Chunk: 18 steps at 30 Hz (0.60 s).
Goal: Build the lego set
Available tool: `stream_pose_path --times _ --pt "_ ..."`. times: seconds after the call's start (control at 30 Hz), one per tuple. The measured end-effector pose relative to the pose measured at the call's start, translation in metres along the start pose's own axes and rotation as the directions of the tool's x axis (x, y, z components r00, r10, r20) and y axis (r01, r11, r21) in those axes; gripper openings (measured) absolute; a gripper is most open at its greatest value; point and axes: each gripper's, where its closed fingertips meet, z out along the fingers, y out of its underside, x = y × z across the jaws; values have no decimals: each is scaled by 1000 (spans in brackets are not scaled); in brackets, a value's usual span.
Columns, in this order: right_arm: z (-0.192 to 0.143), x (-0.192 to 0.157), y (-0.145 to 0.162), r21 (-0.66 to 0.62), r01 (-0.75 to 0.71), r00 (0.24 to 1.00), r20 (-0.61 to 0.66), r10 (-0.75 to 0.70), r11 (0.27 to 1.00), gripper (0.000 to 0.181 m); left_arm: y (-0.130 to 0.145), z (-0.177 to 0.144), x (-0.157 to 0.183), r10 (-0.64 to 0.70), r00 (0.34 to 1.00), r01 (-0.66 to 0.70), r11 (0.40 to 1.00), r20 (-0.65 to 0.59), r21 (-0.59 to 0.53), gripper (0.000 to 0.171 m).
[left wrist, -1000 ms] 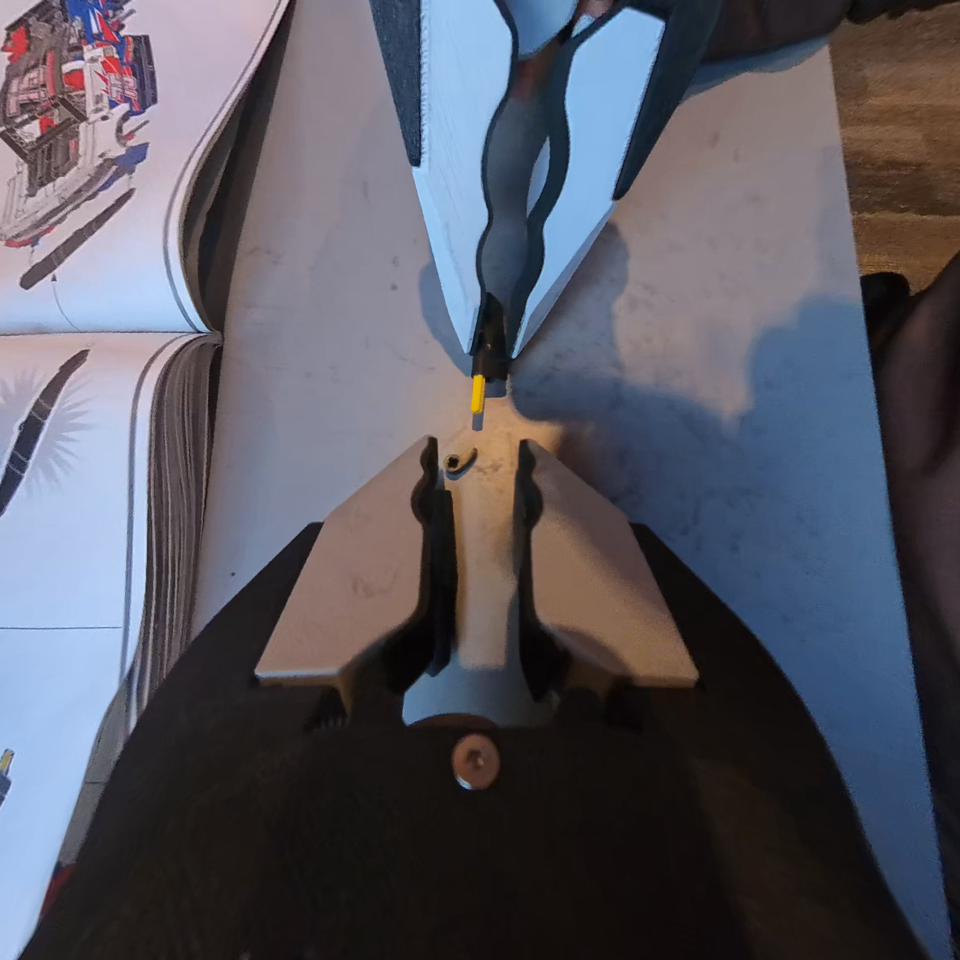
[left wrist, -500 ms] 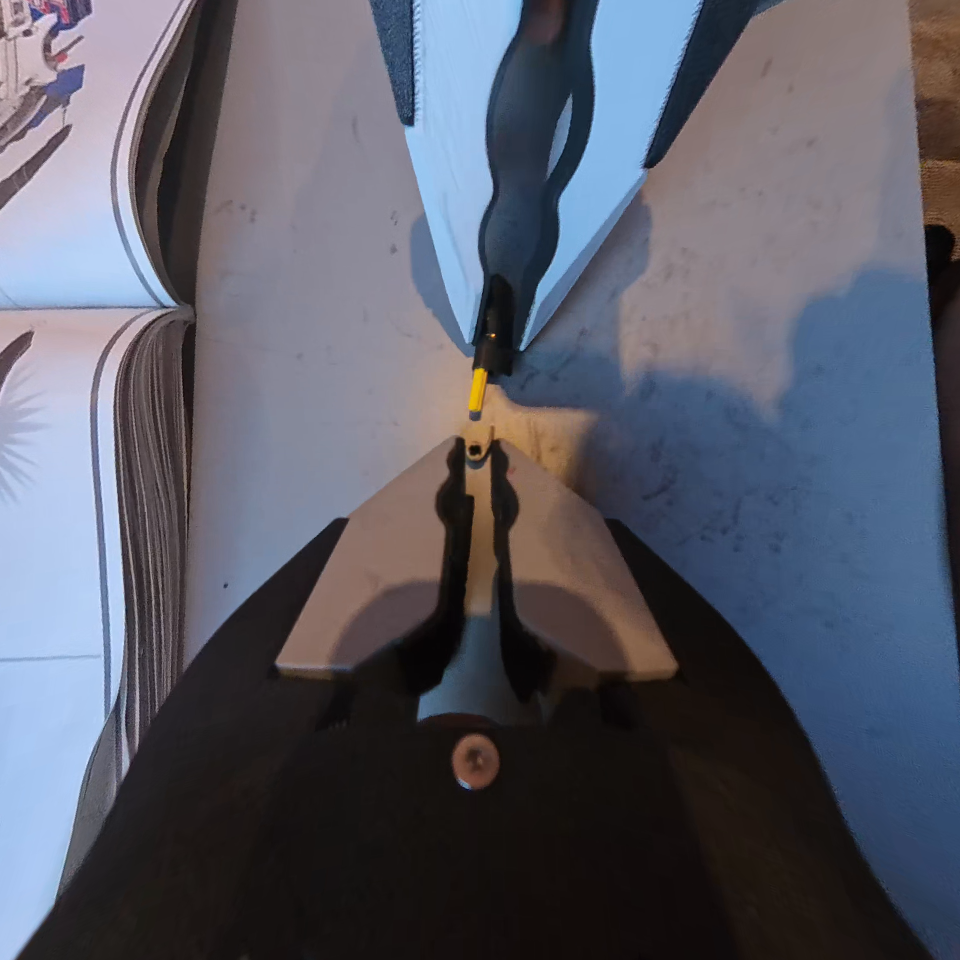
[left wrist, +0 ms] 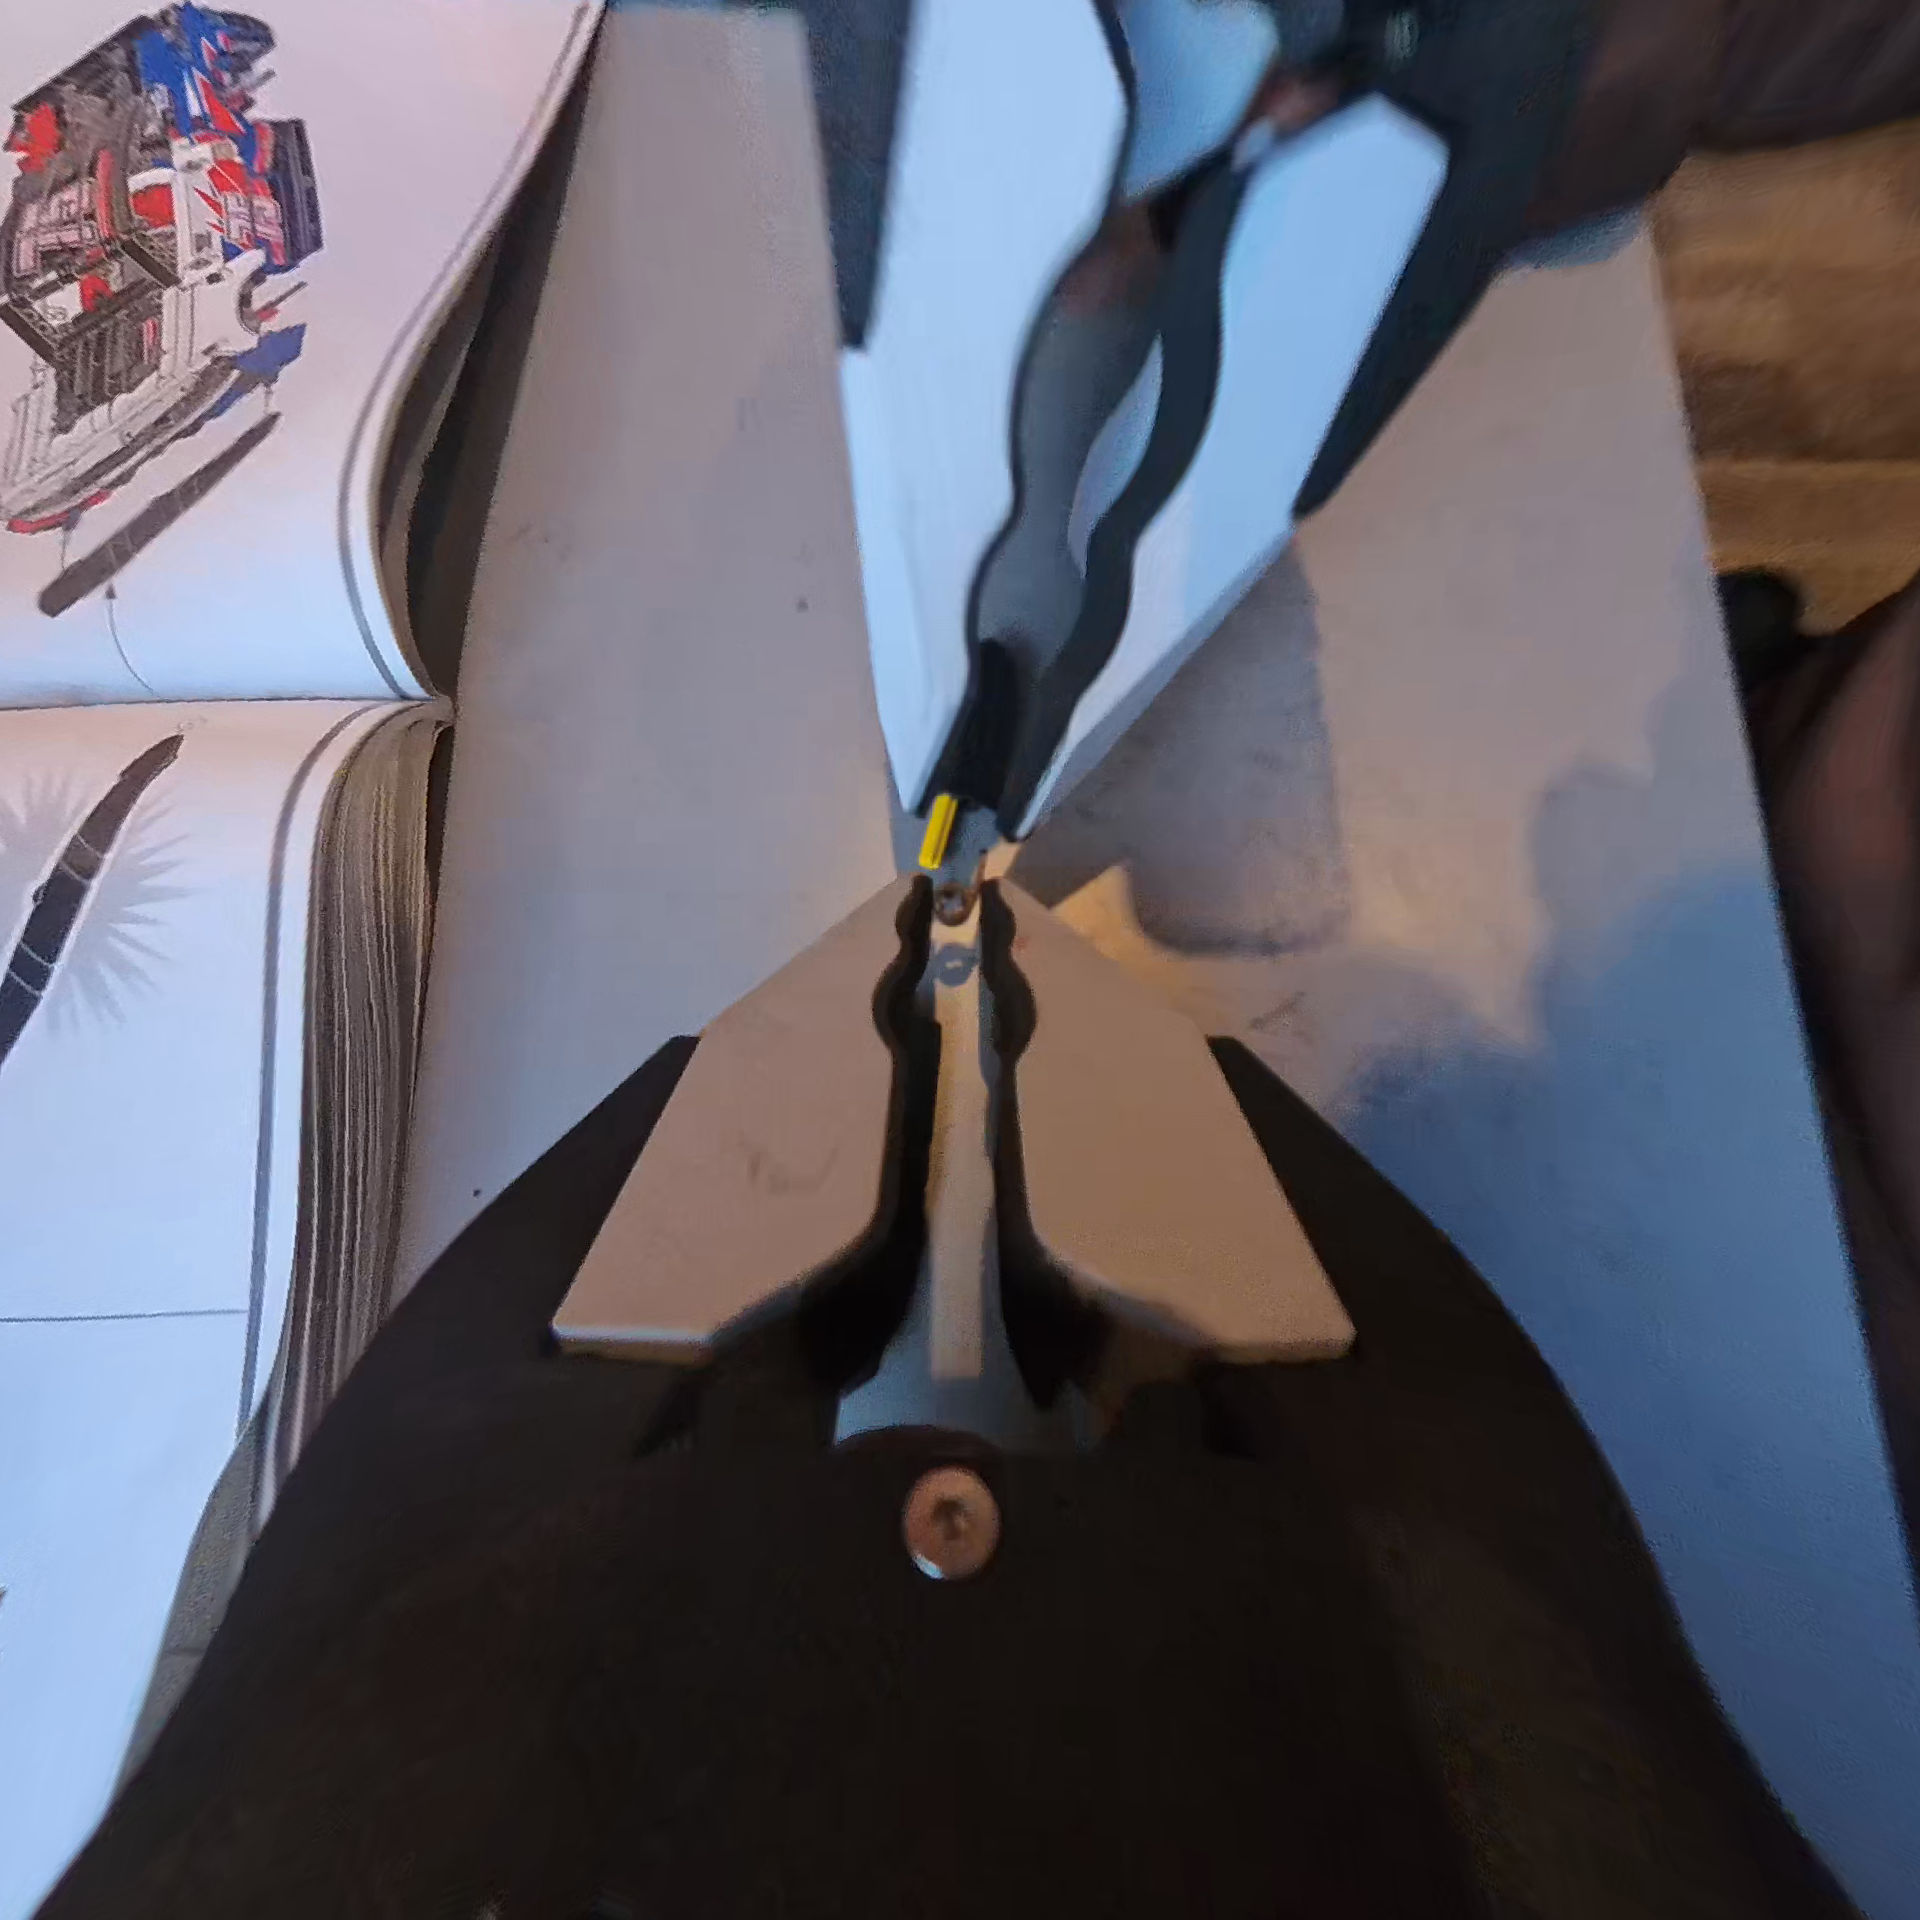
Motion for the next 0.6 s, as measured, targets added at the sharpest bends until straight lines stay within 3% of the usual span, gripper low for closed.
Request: stream_pose_path --times 0.17,0.37,0.5,0.6 --pt "2 6 -9 -53 166 973 -152 -172 985 10 -12 -11 -2 -154 984 162 983 -93 88 5" --pt "-1 15 -14 -80 240 929 -270 -253 967 6 -20 -20 -7 -347 905 390 908 -248 152 5" --pt "-7 30 -16 4 87 951 -299 -82 996 5 -32 -31 -11 -369 876 447 863 -310 237 18" --pt "-7 35 -15 125 -180 966 -166 200 976 5 -29 -37 -21 -235 962 265 923 -137 278 22"
